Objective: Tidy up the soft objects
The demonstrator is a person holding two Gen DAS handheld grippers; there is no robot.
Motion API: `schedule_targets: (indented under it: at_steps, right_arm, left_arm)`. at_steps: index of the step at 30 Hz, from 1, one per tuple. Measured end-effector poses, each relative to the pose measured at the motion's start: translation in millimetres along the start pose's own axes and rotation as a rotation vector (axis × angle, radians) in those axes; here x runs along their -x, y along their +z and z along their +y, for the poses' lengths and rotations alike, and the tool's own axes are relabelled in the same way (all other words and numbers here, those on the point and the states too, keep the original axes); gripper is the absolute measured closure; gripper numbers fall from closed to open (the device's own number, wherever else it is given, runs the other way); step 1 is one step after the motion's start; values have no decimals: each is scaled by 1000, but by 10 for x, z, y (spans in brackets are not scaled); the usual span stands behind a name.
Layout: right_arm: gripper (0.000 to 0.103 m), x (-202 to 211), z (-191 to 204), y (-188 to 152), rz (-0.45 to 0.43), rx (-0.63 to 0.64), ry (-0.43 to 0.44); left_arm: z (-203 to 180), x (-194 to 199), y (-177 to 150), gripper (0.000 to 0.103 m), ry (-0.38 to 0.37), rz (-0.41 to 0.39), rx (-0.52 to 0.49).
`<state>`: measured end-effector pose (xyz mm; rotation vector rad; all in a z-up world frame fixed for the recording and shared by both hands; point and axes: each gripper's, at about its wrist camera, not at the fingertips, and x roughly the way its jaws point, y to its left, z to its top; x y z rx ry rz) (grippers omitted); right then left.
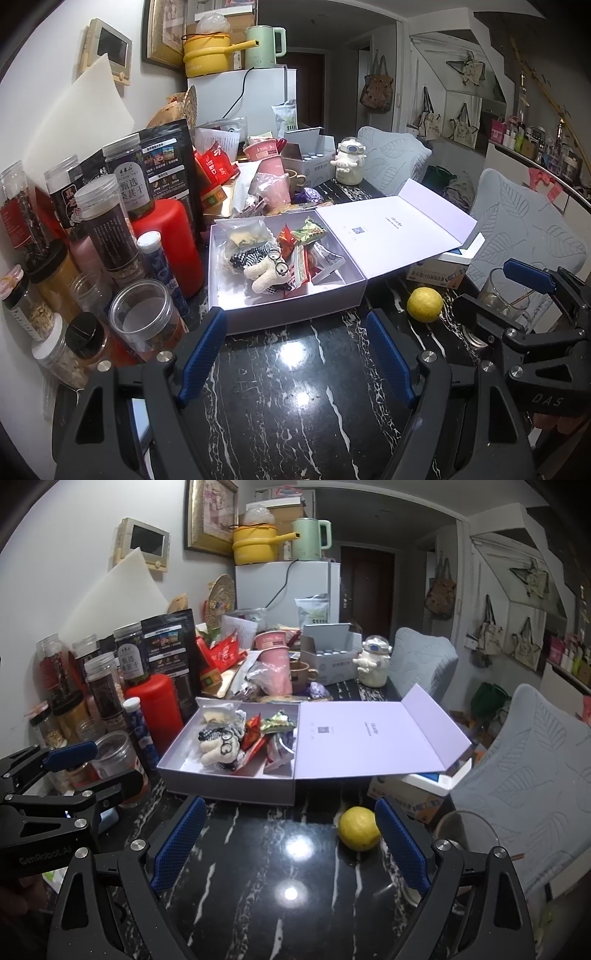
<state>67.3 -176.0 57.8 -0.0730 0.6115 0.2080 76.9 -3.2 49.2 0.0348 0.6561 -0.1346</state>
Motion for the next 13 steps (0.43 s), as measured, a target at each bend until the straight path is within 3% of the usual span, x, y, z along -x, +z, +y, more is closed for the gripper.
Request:
schedule_targets:
  at_steps: [13]
  right_arm:
    - [9,-88,-15,-77,39,-22,-15]
  left_arm:
    - [40,-71,-63,25,13,17,3]
